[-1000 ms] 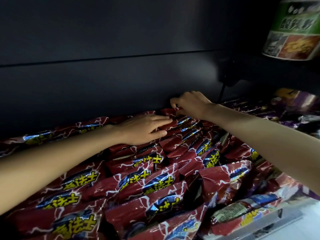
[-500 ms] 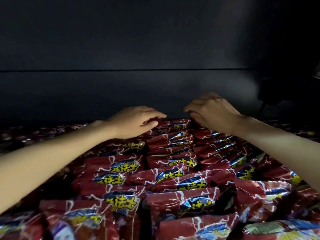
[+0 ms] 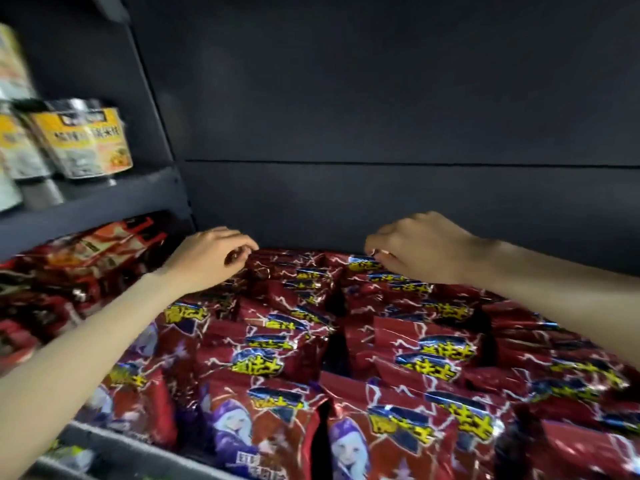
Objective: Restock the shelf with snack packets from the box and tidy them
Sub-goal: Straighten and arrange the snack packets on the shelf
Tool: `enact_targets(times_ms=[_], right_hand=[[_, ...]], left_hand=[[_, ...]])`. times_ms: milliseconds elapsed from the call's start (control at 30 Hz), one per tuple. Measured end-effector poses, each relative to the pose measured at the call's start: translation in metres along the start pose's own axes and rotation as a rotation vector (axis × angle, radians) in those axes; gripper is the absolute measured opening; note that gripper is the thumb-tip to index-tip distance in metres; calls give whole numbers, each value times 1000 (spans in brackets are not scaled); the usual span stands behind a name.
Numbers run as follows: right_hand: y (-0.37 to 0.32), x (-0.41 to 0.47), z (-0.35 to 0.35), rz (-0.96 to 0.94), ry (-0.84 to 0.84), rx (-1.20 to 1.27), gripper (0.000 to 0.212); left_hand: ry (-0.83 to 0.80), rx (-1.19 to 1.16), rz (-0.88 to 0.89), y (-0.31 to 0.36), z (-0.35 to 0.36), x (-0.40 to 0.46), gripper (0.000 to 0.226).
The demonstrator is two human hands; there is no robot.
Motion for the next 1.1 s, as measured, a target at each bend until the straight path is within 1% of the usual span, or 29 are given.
enact_targets(times_ms=[67,167,233,300,433,567,633,733,767,867,933,1000,1033,1100], right_hand=[[-9,29,7,-15,18,23,29],[-19,68,21,-23,21,82,28],[-25,90,31,-20,18,121,28],[-30,111,40,-5,11,146,29],[-38,148,59,19,-12,182,34],[-45,166,76,38,-51,205,36],[-47,169,81,65,-53,204,36],[-46,167,85,135,-21,208,36],[-44,163,85,162,-15,220,35],[-33,151,88,243,3,273,24],[-26,148,89,283,-14,310,22],[-25,151,88,301,-43,342,25],[-26,154,88,305,-62,342,28],[-28,158,88,304,-96,293,30]], left_hand=[[-65,14,-96,-40,12,-4,22],[-117,-18,-148,-79,19,-5,25],[-149,-28,-129,-93,23,0,26],[-200,2,-74,-101,30,8,29],[-335,82,-20,-107,52,15,41],[-295,-1,-7,-114,57,19,38],[-278,-67,14,-115,55,19,32],[-291,-182,93,-108,56,14,22],[-298,-219,95,-108,56,13,21],[-282,-339,15,-114,58,17,24],[-270,-302,-18,-116,62,23,26],[-315,-226,-33,-114,68,31,36],[-332,-178,-17,-113,69,34,37],[-319,-41,53,-109,67,39,31]])
Point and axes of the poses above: each hand's wrist, its own x-axis towards the middle knuckle, its own z-axis out of the palm, y = z × x, the point moved 6 cm from there along x, towards the middle knuckle, and after that the axes turned 11 degrees about -z, right-handed, at the moved point
